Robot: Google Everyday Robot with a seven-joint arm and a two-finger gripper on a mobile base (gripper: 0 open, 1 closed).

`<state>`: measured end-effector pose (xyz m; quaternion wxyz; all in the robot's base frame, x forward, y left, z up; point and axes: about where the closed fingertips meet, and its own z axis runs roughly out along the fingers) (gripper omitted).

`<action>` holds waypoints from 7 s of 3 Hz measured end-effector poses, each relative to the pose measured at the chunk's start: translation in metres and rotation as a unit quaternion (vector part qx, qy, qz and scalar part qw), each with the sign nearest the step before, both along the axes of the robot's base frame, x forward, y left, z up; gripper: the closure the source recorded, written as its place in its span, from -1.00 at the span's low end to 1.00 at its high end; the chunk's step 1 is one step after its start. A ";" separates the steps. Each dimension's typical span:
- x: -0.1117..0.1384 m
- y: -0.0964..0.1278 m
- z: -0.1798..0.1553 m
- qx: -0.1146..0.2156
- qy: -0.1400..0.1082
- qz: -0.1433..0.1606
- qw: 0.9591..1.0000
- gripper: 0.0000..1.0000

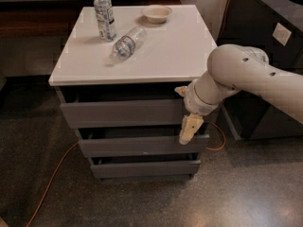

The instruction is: Place water bottle into top drawer

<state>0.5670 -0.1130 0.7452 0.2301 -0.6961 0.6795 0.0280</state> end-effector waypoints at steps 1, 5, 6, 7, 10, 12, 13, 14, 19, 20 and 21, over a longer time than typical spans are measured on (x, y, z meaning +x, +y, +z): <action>0.002 -0.008 -0.008 -0.005 0.001 -0.006 1.000 -1.00; 0.066 0.011 -0.078 -0.030 -0.017 0.015 0.999 -0.94; 0.072 0.015 -0.092 -0.019 0.001 0.017 1.000 -0.48; 0.072 0.016 -0.097 -0.004 0.015 0.017 1.000 -0.03; 0.072 0.016 -0.087 -0.004 0.015 0.017 1.000 1.00; 0.072 0.016 -0.085 -0.004 0.015 0.017 1.000 1.00; 0.064 0.017 -0.085 0.001 0.019 0.017 1.000 1.00; 0.050 0.019 -0.085 0.010 0.026 0.016 0.999 1.00; 0.012 0.031 -0.081 0.043 0.043 0.016 0.998 1.00; 0.009 0.032 -0.080 0.046 0.043 0.015 0.998 1.00; -0.002 0.035 -0.078 0.057 0.045 0.004 0.997 0.68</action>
Offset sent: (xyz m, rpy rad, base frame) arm 0.0252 -0.0116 -0.0371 -0.0670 -0.0884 -0.0419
